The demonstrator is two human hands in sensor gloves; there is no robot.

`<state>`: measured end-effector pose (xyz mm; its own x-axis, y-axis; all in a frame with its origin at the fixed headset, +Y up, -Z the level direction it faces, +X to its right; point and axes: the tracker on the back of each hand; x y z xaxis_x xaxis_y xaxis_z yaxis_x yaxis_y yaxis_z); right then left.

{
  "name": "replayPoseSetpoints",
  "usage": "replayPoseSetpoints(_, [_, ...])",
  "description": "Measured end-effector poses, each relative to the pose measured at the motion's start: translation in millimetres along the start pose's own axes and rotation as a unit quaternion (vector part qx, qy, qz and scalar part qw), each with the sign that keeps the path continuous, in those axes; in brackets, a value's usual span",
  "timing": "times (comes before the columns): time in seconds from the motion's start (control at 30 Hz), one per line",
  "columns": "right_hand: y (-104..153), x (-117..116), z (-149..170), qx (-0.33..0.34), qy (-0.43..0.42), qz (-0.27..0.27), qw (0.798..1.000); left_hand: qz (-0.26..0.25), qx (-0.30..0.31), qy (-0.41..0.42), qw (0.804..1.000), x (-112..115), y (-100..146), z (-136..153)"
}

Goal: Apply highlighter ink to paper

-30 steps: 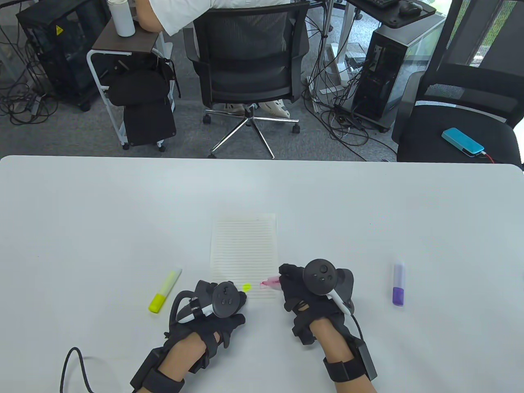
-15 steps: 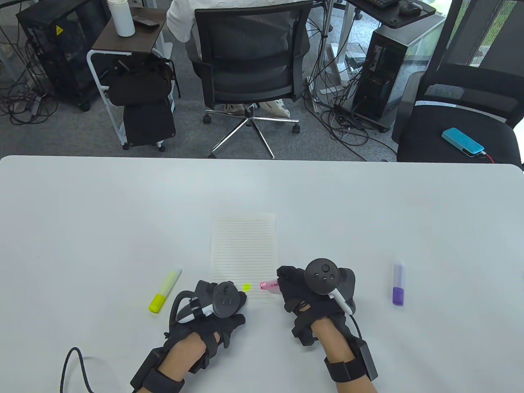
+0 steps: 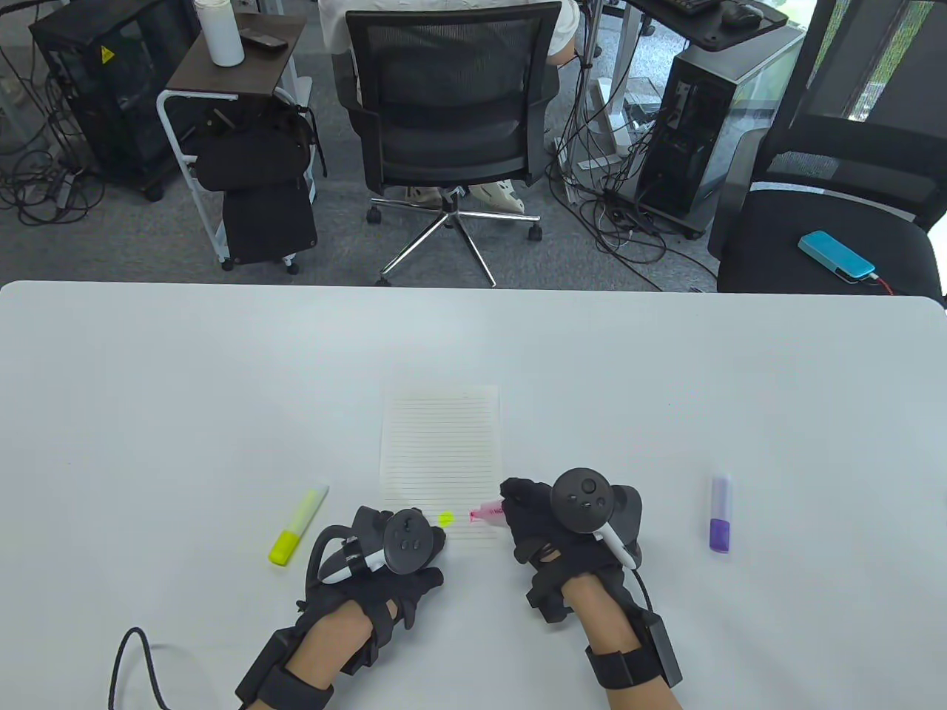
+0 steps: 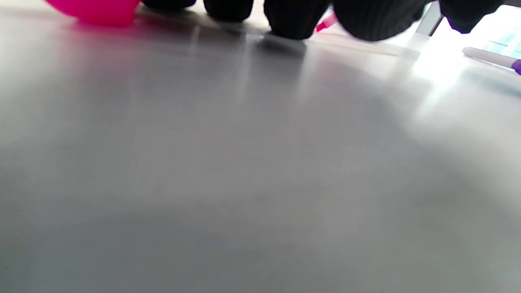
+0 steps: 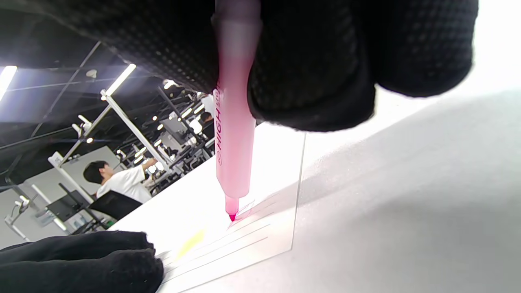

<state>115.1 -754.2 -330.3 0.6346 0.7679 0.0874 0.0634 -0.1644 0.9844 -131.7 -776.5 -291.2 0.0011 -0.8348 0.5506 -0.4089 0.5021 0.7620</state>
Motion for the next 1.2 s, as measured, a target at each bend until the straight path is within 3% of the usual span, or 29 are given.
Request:
replayPoseSetpoints(0.13, [0.8, -2.1, 0.0, 0.006, 0.005, 0.023, 1.000, 0.000, 0.000, 0.000, 1.000, 0.2, -0.1, 0.1])
replayPoseSetpoints(0.33, [0.5, 0.2, -0.3, 0.000, -0.002, 0.000, 1.000, 0.001, 0.000, 0.000, 1.000, 0.4, -0.3, 0.3])
replayPoseSetpoints(0.5, [0.9, -0.9, 0.7, 0.001, 0.008, 0.031, 0.999, 0.001, 0.000, 0.000, 1.000, 0.5, -0.5, 0.3])
replayPoseSetpoints(0.67, [0.0, 1.5, 0.4, -0.005, 0.000, 0.000, 1.000, 0.001, 0.000, 0.000, 1.000, 0.5, -0.5, 0.4])
replayPoseSetpoints(0.8, [0.3, 0.0, 2.0, -0.002, 0.008, 0.030, 1.000, 0.001, 0.000, 0.000, 1.000, 0.5, -0.5, 0.4])
replayPoseSetpoints(0.97, [-0.9, 1.6, 3.5, -0.009, -0.007, 0.002, 1.000, 0.001, 0.000, 0.000, 1.000, 0.5, -0.5, 0.4])
replayPoseSetpoints(1.1, [-0.6, -0.6, 3.6, -0.002, 0.004, 0.029, 1.000, 0.001, 0.000, 0.000, 1.000, 0.5, -0.5, 0.4])
replayPoseSetpoints(1.2, [-1.2, 0.0, 4.3, -0.005, -0.001, 0.019, 1.000, 0.001, 0.000, 0.000, 1.000, 0.5, -0.5, 0.4])
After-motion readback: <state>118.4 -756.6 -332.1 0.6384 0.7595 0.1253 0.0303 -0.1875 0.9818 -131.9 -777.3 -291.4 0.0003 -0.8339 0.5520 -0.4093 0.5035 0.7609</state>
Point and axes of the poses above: the tracker on the back of each hand, its own z axis roughly to the little-finger side, its own y axis roughly from the fingertips to the wrist, x = y × z, and after that the axes turned 11 degrees about z, right-handed
